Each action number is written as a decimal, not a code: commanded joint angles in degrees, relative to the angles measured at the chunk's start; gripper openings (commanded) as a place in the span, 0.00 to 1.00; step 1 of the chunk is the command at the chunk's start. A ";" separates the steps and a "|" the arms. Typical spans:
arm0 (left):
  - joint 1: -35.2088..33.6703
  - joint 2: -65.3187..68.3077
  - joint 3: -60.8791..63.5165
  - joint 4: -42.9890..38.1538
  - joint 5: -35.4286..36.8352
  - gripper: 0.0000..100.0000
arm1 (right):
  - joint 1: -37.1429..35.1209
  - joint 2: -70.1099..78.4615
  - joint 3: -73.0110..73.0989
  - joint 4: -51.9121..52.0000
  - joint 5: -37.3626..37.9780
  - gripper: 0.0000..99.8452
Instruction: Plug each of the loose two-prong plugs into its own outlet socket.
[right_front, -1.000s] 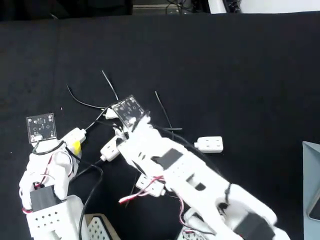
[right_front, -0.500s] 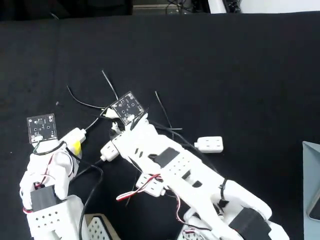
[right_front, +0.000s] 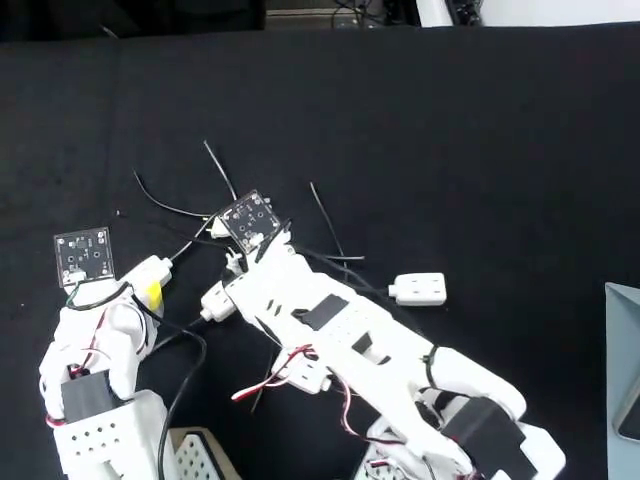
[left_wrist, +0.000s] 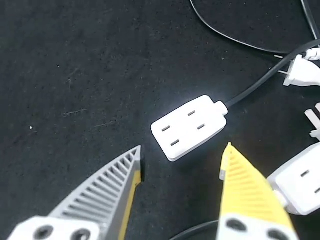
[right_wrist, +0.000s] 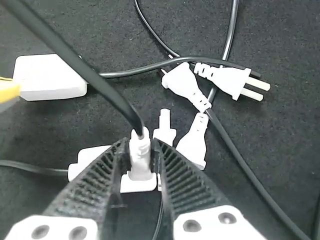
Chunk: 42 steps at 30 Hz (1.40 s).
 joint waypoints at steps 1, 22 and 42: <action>-0.40 -0.35 -0.22 -0.88 0.79 0.25 | -0.62 0.31 -1.27 0.00 -1.41 0.01; -0.40 -0.35 -0.13 -0.88 0.79 0.25 | -3.25 13.85 -14.02 20.92 -2.20 0.01; -0.40 -0.44 0.48 -1.23 0.62 0.25 | 14.68 -10.59 -22.29 20.84 -2.37 0.01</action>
